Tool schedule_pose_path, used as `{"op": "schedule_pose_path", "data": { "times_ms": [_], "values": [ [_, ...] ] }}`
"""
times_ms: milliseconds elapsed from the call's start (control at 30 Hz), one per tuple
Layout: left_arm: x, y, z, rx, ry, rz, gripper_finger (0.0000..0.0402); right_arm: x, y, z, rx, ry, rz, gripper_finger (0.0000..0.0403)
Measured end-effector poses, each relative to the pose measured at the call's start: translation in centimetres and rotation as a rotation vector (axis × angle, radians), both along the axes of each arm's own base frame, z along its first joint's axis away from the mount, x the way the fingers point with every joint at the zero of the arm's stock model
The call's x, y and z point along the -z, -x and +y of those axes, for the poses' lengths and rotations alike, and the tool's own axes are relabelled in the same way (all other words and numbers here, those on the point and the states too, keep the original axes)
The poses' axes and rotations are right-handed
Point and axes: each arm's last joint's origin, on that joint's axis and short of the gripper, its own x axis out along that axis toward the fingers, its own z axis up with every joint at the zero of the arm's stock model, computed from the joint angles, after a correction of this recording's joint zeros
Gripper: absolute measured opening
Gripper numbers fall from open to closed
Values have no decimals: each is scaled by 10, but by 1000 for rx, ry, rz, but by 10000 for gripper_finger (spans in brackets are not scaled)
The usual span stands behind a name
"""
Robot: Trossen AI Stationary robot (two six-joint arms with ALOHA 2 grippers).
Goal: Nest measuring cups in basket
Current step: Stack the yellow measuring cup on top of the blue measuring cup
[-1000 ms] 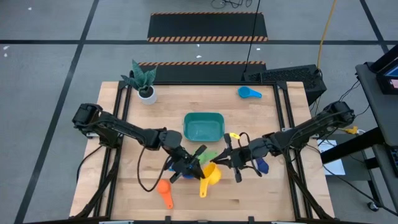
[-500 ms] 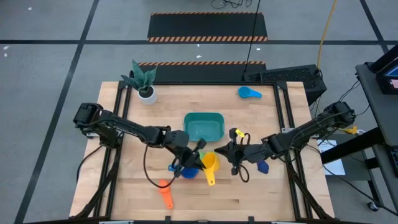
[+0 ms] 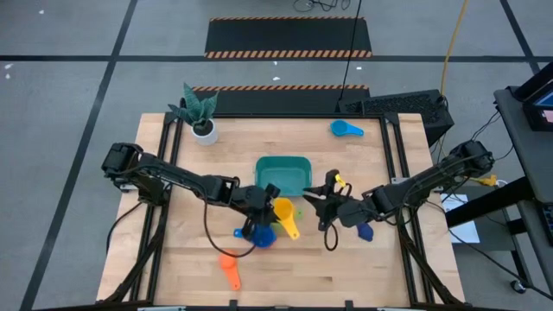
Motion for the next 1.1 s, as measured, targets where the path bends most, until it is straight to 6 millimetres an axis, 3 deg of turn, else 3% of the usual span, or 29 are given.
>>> {"op": "schedule_pose_path", "data": {
  "times_ms": [367,633,867,1100],
  "values": [
    [0,-3,15,-139,95,22,15,-10,10,43,-191,294,-29,134],
    [-9,-4,16,-183,163,-24,11,-14,13,61,-192,445,-61,137],
    [-18,0,-5,55,97,-102,9,-16,16,64,-214,472,-61,137],
    [-18,4,-23,207,48,-131,22,-22,15,66,-209,307,-171,137]
  ]
}}
